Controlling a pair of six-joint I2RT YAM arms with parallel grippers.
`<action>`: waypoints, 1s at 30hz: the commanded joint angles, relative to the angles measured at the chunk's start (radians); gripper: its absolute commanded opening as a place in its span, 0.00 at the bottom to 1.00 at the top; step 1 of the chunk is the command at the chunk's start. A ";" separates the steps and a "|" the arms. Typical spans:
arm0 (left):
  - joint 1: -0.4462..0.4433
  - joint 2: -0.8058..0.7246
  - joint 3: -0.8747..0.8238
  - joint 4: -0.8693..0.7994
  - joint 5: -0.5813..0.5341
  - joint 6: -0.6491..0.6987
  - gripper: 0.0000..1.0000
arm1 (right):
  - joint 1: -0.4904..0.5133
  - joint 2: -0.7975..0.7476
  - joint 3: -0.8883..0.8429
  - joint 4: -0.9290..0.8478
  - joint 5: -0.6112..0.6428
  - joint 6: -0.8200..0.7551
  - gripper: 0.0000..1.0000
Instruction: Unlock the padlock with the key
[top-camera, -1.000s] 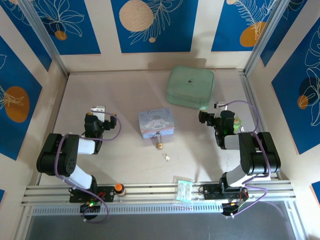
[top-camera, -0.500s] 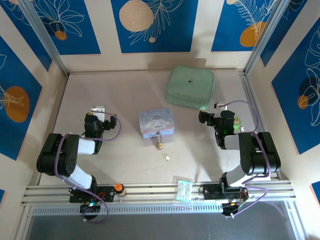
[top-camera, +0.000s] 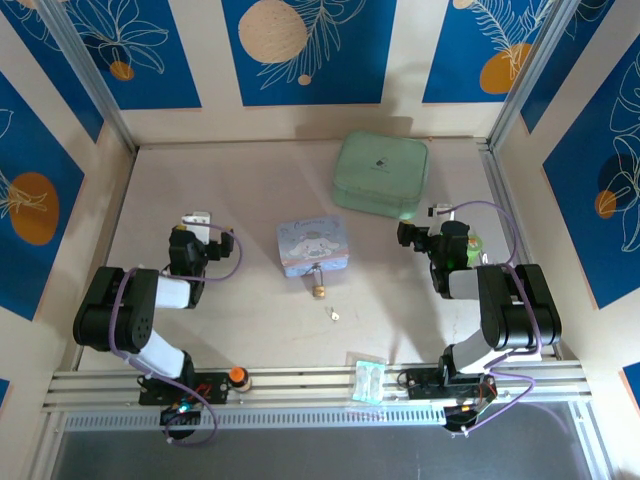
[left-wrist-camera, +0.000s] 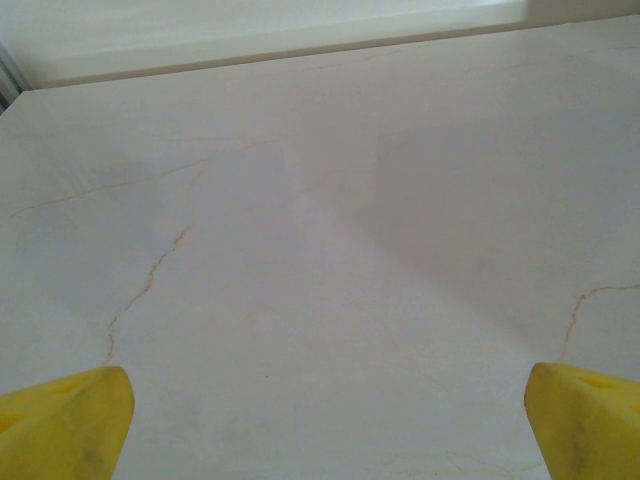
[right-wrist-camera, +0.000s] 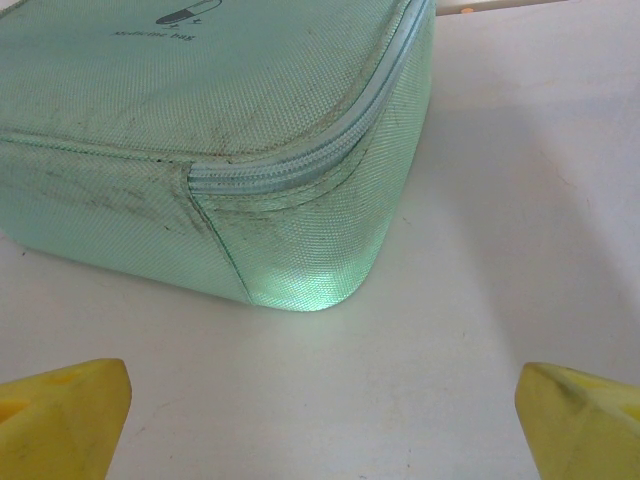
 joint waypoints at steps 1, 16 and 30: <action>0.004 0.003 0.013 0.004 0.019 0.015 1.00 | -0.005 -0.004 0.010 0.025 -0.018 -0.018 0.99; -0.033 -0.402 0.091 -0.414 -0.115 -0.184 0.99 | 0.000 -0.333 0.060 -0.315 -0.036 0.027 0.99; -0.094 -0.573 0.161 -0.896 0.204 -0.826 1.00 | 0.050 -0.632 0.210 -0.998 -0.335 0.334 0.99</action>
